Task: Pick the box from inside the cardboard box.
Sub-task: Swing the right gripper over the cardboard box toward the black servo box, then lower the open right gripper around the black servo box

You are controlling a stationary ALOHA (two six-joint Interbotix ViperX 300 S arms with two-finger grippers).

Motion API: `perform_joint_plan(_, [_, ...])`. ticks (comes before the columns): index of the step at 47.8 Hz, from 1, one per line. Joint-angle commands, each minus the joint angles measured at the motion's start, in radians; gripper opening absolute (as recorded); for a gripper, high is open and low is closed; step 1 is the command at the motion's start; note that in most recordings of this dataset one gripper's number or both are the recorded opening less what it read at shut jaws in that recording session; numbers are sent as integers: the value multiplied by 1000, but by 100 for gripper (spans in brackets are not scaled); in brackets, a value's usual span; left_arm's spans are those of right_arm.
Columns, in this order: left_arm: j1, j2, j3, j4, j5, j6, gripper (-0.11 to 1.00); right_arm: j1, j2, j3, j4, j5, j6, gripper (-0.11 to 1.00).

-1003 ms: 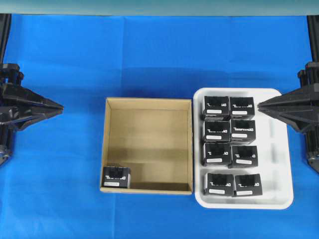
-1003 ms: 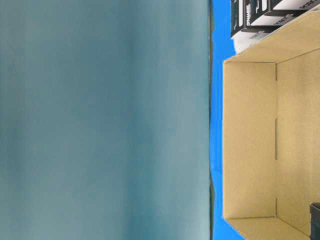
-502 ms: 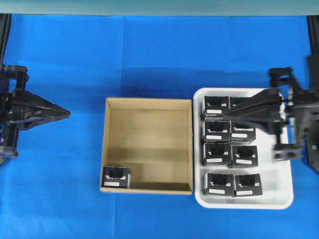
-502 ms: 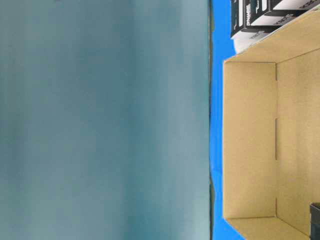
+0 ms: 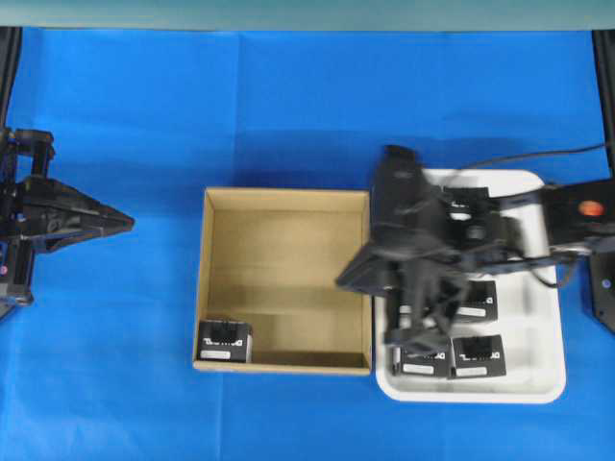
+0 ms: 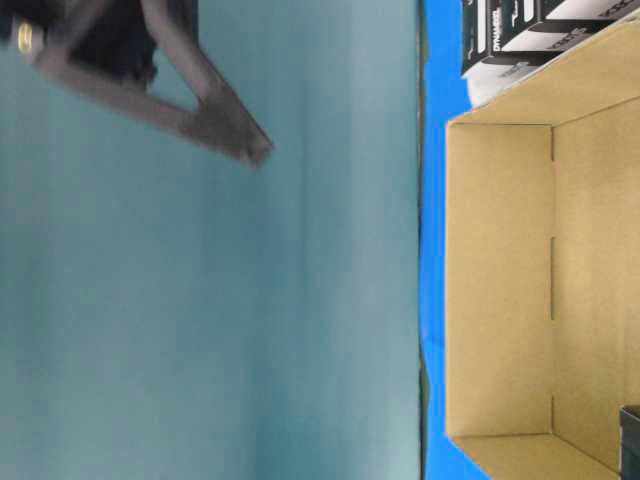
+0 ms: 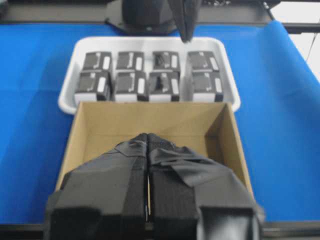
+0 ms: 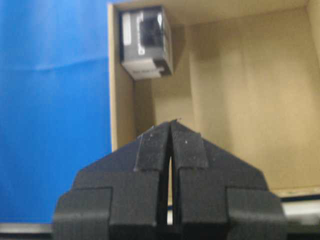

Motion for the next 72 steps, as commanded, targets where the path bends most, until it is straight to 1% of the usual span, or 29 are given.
perform_joint_plan(1, [-3, 3, -25, 3, 9, -2, -6, 0, 71, -98, 3, 83, -3, 1])
perform_joint_plan(10, [-9, -8, -26, 3, 63, 0, -6, 0, 232, -290, 3, 299, -5, 1])
perform_joint_plan(17, [-17, -41, -29, 3, 126, 0, -7, -2, 330, -417, 3, 405, -12, 1])
perform_joint_plan(22, [-20, -72, -32, 3, 173, 0, -7, -5, 393, -500, 3, 451, -14, 1])
perform_joint_plan(33, [-25, -163, -44, 3, 255, 9, -7, -8, 488, -609, 2, 523, -14, 2])
perform_joint_plan(39, [-26, -202, -46, 3, 285, 14, -7, -12, 520, -646, 3, 566, -14, 3])
perform_joint_plan(48, [-28, -233, -51, 3, 342, 9, -7, -14, 572, -723, 11, 606, -15, 9])
perform_joint_plan(52, [-34, -241, -54, 3, 359, 12, -7, -17, 604, -762, 25, 626, -21, 16])
perform_joint_plan(55, [-34, -245, -55, 3, 365, 12, -7, -20, 632, -796, 46, 647, -34, 25])
perform_joint_plan(60, [-34, -250, -57, 3, 368, 9, -7, -28, 672, -838, 69, 664, -51, 54])
perform_joint_plan(63, [-34, -252, -57, 3, 368, 9, -7, -29, 696, -857, 69, 673, -61, 73])
perform_joint_plan(67, [-35, -253, -55, 3, 368, 9, -7, -35, 732, -884, 71, 683, -74, 91])
perform_joint_plan(69, [-34, -253, -55, 3, 368, 9, -7, -38, 747, -891, 71, 684, -77, 98])
perform_joint_plan(72, [-34, -253, -55, 3, 368, 6, -7, -41, 765, -900, 75, 683, -84, 100])
